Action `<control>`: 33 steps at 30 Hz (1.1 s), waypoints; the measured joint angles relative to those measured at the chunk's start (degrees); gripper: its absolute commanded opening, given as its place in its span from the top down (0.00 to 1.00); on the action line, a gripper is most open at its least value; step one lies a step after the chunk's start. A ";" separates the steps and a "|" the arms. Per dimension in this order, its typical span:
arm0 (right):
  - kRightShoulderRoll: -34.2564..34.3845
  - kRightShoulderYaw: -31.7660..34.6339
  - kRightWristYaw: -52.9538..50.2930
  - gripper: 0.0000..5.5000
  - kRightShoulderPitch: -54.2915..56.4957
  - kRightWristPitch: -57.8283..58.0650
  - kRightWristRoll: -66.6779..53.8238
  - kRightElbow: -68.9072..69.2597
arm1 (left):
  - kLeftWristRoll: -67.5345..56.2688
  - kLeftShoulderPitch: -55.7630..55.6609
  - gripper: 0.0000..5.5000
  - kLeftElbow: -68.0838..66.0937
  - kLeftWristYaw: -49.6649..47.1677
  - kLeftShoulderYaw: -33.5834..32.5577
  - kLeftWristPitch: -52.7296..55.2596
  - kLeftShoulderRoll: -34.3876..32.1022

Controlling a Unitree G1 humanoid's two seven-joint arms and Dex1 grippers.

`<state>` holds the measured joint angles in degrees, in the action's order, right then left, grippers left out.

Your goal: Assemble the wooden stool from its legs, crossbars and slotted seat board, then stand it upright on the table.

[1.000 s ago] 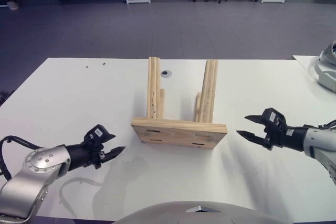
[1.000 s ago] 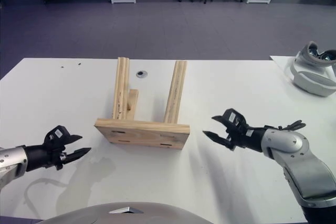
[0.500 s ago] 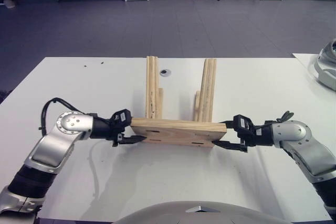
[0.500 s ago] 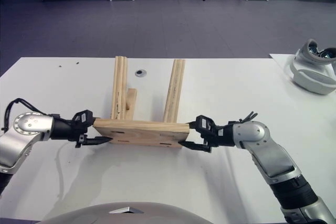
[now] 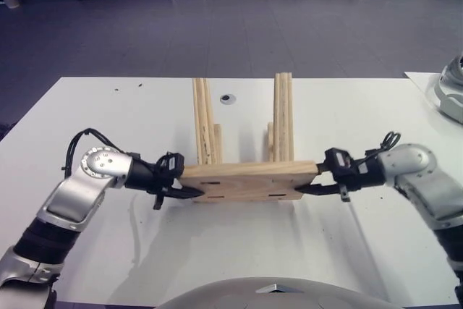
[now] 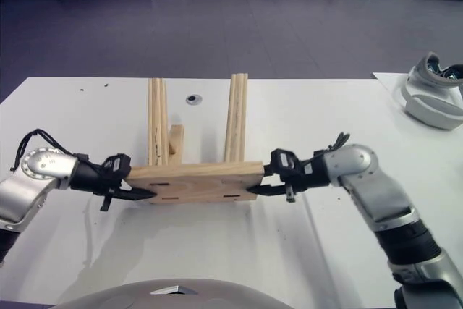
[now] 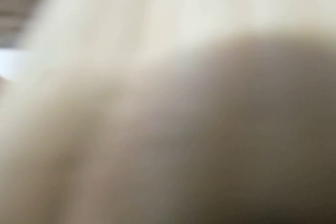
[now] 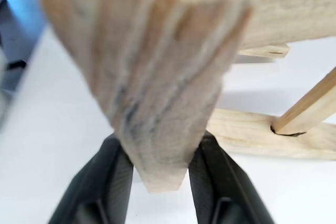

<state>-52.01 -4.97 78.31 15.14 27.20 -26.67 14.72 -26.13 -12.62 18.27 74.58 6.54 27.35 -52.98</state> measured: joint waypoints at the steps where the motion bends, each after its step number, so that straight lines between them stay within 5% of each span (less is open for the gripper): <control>1: -1.93 0.85 1.85 0.74 2.14 3.59 -2.89 -0.08 | -4.53 -1.76 0.75 0.89 0.71 -1.36 3.82 -1.18; 7: -9.53 -2.00 9.65 0.76 18.06 34.83 -27.81 -6.28 | -42.32 -8.52 0.76 -3.87 0.76 -4.86 27.45 -13.95; 14: -14.86 -25.36 6.34 0.75 41.95 61.59 -55.57 -18.82 | -69.40 -27.49 0.76 -19.44 0.20 10.73 59.12 -25.87; 17: -16.36 -35.09 6.27 0.67 47.97 64.37 -64.22 -21.97 | -78.41 -25.38 0.76 -21.24 -3.06 11.75 62.10 -28.33; 20: -17.72 -38.66 3.53 0.56 46.74 64.86 -67.04 -32.61 | -86.19 -16.03 0.66 -24.72 -18.95 7.74 52.55 -21.69; 25: -16.58 -35.47 -2.32 0.35 40.40 64.92 -63.23 -36.29 | -87.72 -3.06 0.45 -16.45 -39.44 -5.98 41.28 -9.86; 31: -16.53 -19.00 -7.95 0.12 32.42 62.26 -56.10 -44.90 | -87.71 -1.97 0.24 -20.50 -47.44 -13.28 45.16 -7.38; 33: -17.62 -9.80 -9.11 0.12 28.61 57.87 -53.56 -50.18 | -87.64 -1.27 0.21 -24.28 -48.16 -21.07 45.77 -8.36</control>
<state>-69.63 -14.77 69.20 43.75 85.07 -80.24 -35.46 -113.77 -13.89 -6.01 26.42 -14.53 73.13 -61.33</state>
